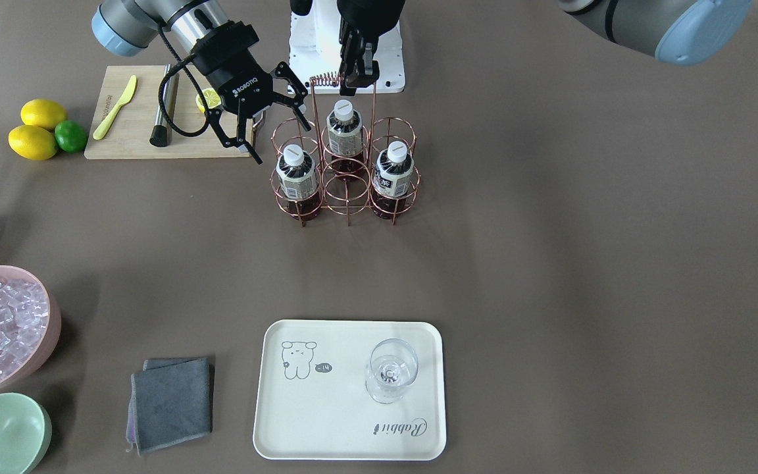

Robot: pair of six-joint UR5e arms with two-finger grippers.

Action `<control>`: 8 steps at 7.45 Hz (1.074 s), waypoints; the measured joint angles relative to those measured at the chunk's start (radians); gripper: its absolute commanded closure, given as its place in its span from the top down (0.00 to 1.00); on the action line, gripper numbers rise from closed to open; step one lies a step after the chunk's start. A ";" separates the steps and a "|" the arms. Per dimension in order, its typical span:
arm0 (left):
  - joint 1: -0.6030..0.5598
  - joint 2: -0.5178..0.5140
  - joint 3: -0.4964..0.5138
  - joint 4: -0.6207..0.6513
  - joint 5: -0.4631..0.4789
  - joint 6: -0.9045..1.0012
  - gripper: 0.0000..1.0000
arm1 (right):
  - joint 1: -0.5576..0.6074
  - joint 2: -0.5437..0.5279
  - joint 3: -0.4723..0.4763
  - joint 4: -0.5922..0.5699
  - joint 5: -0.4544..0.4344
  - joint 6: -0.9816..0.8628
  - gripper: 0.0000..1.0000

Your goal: Take tea from basket to plate

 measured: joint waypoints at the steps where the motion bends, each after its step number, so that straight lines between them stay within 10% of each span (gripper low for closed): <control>1: 0.001 0.000 0.000 0.000 0.000 0.000 0.00 | 0.002 0.003 -0.004 0.001 -0.003 -0.017 0.86; 4: 0.002 0.000 0.002 -0.003 0.000 0.001 0.00 | 0.005 0.008 -0.019 0.002 -0.022 -0.030 0.68; 8: 0.002 0.002 0.003 -0.006 0.001 0.002 0.00 | 0.006 0.050 -0.050 0.001 -0.029 -0.032 0.00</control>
